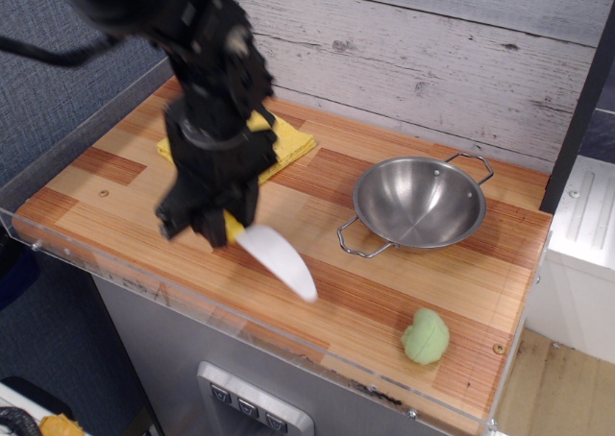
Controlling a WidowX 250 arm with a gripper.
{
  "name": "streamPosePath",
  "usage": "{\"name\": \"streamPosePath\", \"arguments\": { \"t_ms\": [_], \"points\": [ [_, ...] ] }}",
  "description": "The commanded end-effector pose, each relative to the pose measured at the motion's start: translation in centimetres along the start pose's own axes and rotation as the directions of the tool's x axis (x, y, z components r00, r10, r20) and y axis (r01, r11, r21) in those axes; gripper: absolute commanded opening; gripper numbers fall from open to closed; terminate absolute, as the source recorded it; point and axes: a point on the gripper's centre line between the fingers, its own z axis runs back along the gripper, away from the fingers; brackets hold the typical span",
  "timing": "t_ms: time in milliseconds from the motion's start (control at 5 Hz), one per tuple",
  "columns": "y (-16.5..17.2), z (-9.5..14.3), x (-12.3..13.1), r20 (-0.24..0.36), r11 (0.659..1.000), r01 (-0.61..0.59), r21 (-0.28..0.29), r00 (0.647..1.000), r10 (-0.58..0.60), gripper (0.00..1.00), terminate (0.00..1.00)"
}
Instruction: Place the knife onto the yellow piece of cloth.
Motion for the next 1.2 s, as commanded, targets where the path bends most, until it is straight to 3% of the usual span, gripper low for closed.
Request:
{"name": "streamPosePath", "arguments": {
  "t_ms": [0,400,1000],
  "points": [
    [-1.5,4.3,4.8,0.065,0.992,-0.056,-0.11,0.996,0.063,0.0,0.0],
    [-4.5,3.8,8.5,0.067,0.986,-0.096,-0.139,0.992,0.106,0.0,0.0],
    [-5.6,-1.7,11.1,0.055,0.987,-0.146,-0.06,0.987,0.149,0.0,0.0]
  ]
}}
